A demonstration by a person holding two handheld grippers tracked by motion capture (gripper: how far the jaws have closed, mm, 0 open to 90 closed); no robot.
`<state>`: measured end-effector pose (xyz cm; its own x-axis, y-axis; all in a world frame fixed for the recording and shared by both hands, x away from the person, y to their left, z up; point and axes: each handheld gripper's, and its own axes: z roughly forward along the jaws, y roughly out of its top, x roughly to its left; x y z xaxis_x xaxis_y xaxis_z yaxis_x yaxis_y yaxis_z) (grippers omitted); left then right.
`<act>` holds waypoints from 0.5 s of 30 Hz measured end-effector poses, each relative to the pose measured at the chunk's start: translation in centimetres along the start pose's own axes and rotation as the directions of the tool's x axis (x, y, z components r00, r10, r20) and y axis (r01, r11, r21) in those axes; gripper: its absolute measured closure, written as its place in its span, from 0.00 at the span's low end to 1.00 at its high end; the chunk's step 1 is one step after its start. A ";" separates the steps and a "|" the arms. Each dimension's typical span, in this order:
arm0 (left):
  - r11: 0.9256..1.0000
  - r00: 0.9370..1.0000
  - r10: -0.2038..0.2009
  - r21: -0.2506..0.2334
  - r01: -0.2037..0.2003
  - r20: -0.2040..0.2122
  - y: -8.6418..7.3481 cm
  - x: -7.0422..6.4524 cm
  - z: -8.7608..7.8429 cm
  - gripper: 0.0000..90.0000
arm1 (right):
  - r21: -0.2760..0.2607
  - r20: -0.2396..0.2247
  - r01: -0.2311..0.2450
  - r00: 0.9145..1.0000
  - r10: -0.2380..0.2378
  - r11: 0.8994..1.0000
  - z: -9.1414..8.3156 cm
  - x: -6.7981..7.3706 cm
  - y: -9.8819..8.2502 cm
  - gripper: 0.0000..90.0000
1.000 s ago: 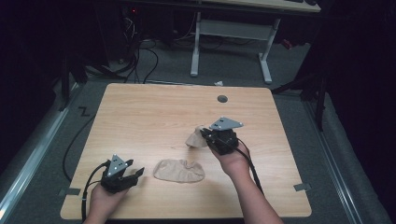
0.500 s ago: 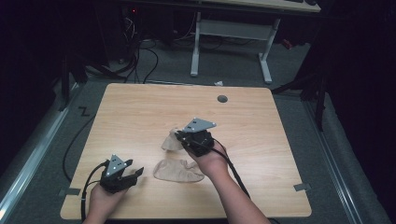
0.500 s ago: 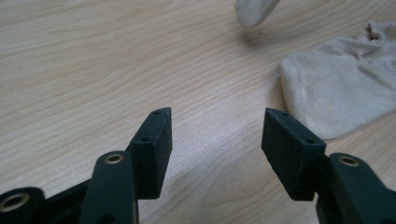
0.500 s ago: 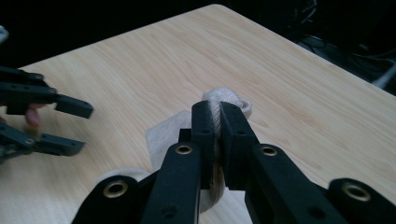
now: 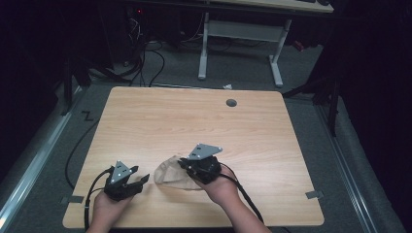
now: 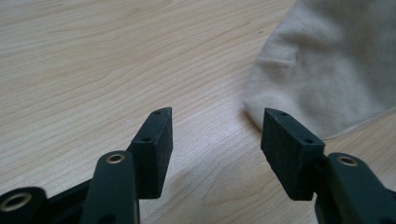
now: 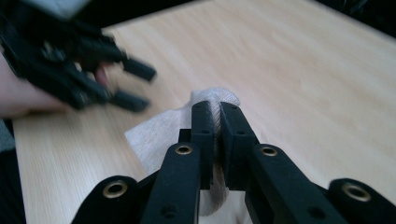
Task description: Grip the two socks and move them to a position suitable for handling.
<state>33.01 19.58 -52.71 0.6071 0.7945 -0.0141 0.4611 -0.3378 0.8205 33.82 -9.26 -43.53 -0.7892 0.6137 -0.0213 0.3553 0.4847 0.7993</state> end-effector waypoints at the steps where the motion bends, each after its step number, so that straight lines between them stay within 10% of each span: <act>1: 1.000 1.000 0.000 0.000 0.000 0.000 0.0 0.0 0.0 0.49 | 0.013 0.004 -0.012 1.000 0.012 1.000 0.0 -0.3 -0.8 0.95; 15: 1.000 0.997 -0.006 -0.022 0.008 0.072 0.3 -1.0 0.1 0.50 | 0.097 0.035 -0.131 0.991 0.128 0.987 1.2 -2.1 -7.1 0.95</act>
<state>32.64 18.64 -52.46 0.6491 0.7583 -0.0604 0.4516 -0.3202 0.8328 33.54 -13.27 -49.89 -0.7194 0.6919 0.0605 0.5024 0.4582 0.7332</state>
